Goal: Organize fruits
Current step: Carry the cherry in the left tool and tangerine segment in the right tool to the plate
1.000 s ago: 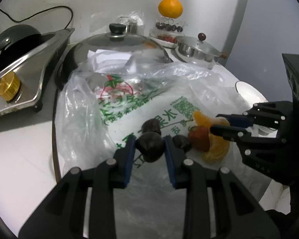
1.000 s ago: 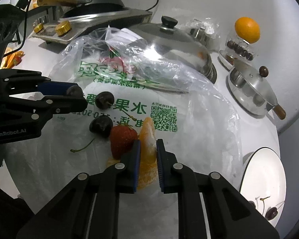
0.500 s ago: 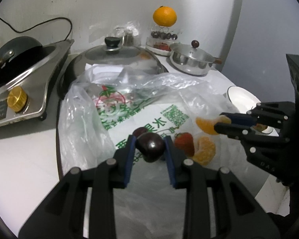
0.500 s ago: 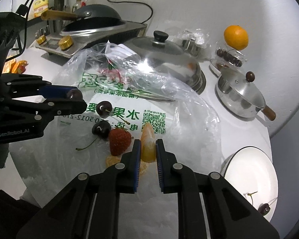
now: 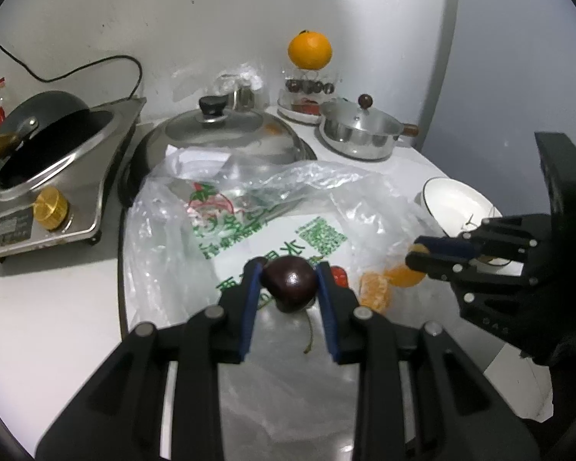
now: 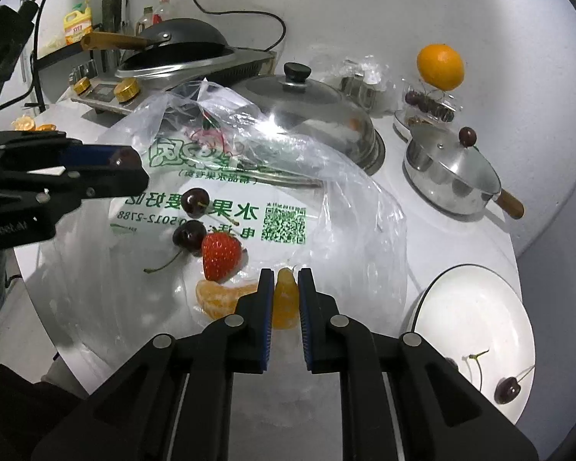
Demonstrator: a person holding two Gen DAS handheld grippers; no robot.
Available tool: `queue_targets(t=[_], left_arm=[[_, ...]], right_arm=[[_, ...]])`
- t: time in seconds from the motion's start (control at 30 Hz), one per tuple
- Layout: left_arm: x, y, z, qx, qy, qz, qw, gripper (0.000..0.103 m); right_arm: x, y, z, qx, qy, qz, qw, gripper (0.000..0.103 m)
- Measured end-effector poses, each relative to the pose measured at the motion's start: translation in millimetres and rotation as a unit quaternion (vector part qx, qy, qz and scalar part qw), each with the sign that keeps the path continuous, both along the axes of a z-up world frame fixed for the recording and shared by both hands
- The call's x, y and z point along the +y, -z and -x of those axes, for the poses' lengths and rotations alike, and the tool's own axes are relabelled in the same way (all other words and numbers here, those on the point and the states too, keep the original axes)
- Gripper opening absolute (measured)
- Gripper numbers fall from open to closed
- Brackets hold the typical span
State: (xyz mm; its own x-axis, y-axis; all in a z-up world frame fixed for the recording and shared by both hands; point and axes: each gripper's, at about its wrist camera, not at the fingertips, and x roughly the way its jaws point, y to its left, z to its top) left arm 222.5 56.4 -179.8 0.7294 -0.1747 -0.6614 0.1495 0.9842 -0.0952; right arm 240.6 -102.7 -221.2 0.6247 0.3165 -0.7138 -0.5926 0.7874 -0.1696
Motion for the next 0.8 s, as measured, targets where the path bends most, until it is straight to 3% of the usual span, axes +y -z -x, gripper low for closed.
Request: queue_targets(t=[0.8], left_arm=[[-17,-32,30,-0.031,-0.006,-0.015,0.9994,0.030]], right_arm=[[-20,-27,17,-0.037,-0.008,-0.016,0.999,0.014]])
